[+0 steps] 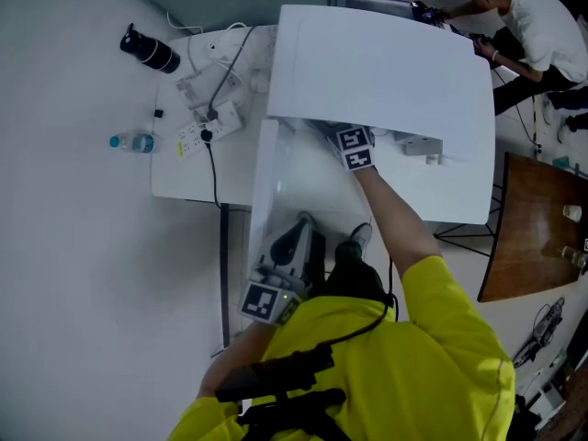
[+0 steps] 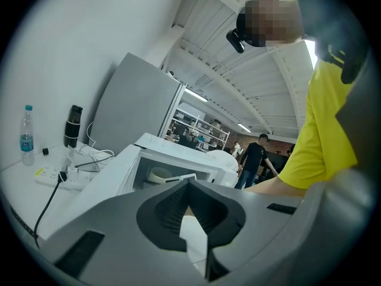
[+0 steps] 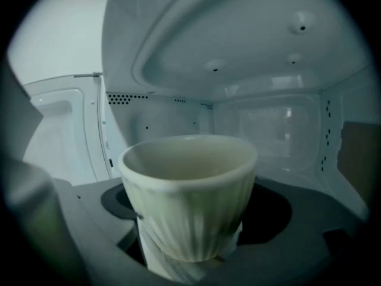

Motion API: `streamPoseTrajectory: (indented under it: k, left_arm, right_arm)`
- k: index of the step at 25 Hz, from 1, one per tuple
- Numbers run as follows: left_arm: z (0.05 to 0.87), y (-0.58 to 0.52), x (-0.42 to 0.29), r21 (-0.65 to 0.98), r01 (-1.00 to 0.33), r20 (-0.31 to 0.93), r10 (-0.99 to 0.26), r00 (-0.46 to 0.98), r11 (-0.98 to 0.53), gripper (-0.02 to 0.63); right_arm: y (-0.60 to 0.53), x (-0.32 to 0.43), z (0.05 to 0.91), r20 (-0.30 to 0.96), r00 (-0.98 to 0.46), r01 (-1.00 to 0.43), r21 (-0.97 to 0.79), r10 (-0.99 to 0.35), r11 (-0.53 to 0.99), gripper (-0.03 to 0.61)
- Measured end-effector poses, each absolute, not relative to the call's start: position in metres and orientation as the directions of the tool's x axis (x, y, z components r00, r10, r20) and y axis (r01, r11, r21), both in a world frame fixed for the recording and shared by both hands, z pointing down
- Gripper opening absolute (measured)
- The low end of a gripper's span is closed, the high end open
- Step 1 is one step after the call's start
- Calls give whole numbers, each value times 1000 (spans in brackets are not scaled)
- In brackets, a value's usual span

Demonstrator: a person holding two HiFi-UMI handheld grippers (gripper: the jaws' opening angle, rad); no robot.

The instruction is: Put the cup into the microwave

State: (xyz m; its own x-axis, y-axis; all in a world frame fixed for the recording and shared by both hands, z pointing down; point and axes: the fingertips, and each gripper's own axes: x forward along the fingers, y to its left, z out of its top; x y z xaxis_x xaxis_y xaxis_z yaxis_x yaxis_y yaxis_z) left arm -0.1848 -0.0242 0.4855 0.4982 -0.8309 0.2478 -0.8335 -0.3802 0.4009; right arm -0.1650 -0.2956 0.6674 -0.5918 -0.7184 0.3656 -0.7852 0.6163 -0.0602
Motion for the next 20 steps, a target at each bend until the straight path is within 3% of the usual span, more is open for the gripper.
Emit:
streamPoseTrajectory:
  k: [12, 17, 20]
  left_arm:
    - [483, -21, -184, 411, -822, 258, -814, 521, -395, -8]
    - [478, -21, -187, 397, -831, 243, -828, 506, -391, -8]
    - [471, -22, -194, 365, -836, 227, -831, 507, -410, -8]
  right_arm:
    - [-313, -176, 661, 354, -580, -790, -24, -734, 612, 491]
    - [-279, -157, 663, 387, -555, -808, -40, -736, 588, 566]
    - [-220, -133, 663, 431, -549, -821, -119, -716, 558, 566]
